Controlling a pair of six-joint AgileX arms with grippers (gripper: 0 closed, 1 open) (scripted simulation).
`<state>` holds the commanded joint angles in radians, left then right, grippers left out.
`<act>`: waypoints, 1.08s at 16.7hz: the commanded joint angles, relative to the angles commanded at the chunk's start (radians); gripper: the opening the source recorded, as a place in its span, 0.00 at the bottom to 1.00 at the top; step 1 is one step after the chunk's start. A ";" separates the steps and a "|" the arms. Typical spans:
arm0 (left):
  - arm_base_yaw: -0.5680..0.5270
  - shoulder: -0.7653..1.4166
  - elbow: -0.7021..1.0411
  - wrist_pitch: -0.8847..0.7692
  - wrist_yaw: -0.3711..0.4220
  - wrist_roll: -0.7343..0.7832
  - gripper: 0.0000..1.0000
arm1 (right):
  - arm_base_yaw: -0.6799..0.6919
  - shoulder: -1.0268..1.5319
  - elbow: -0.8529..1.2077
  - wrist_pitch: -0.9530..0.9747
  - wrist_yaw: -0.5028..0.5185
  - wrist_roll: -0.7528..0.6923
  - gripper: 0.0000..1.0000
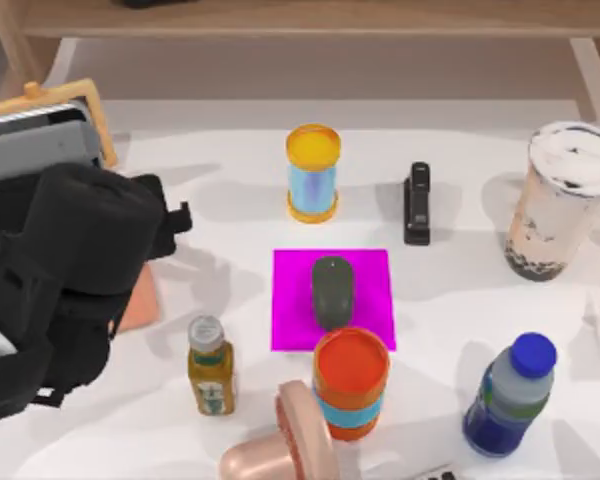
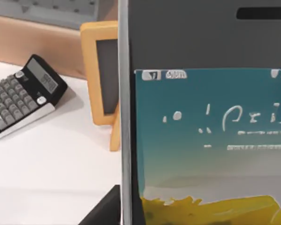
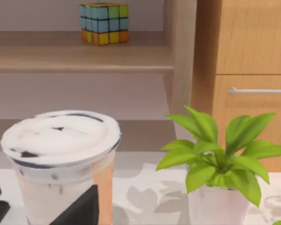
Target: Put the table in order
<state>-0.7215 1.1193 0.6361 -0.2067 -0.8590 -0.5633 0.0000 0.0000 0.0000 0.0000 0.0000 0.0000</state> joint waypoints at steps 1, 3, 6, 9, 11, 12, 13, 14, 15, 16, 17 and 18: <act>0.013 0.006 -0.005 0.020 0.009 0.017 0.00 | 0.000 0.000 0.000 0.000 0.000 0.000 1.00; 0.044 0.029 -0.012 0.073 0.035 0.053 0.00 | 0.000 0.000 0.000 0.000 0.000 0.000 1.00; 0.093 0.087 -0.015 0.169 0.080 0.100 0.00 | 0.000 0.000 0.000 0.000 0.000 0.000 1.00; 0.131 0.142 -0.023 0.244 0.113 0.121 0.00 | 0.000 0.000 0.000 0.000 0.000 0.000 1.00; 0.139 0.153 -0.024 0.260 0.119 0.124 0.00 | 0.000 0.000 0.000 0.000 0.000 0.000 1.00; 0.139 0.153 -0.024 0.260 0.119 0.124 0.00 | 0.000 0.000 0.000 0.000 0.000 0.000 1.00; 0.139 0.153 -0.024 0.260 0.119 0.124 0.00 | 0.000 0.000 0.000 0.000 0.000 0.000 1.00; 0.139 0.153 -0.024 0.260 0.119 0.124 0.00 | 0.000 0.000 0.000 0.000 0.000 0.000 1.00; 0.139 0.153 -0.024 0.260 0.119 0.124 0.08 | 0.000 0.000 0.000 0.000 0.000 0.000 1.00; 0.139 0.153 -0.024 0.260 0.119 0.124 0.15 | 0.000 0.000 0.000 0.000 0.000 0.000 1.00; 0.139 0.153 -0.024 0.260 0.119 0.124 0.23 | 0.000 0.000 0.000 0.000 0.000 0.000 1.00; 0.139 0.153 -0.024 0.260 0.119 0.124 0.30 | 0.000 0.000 0.000 0.000 0.000 0.000 1.00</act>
<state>-0.5827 1.2720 0.6118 0.0530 -0.7403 -0.4395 0.0000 0.0000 0.0000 0.0000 0.0000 0.0000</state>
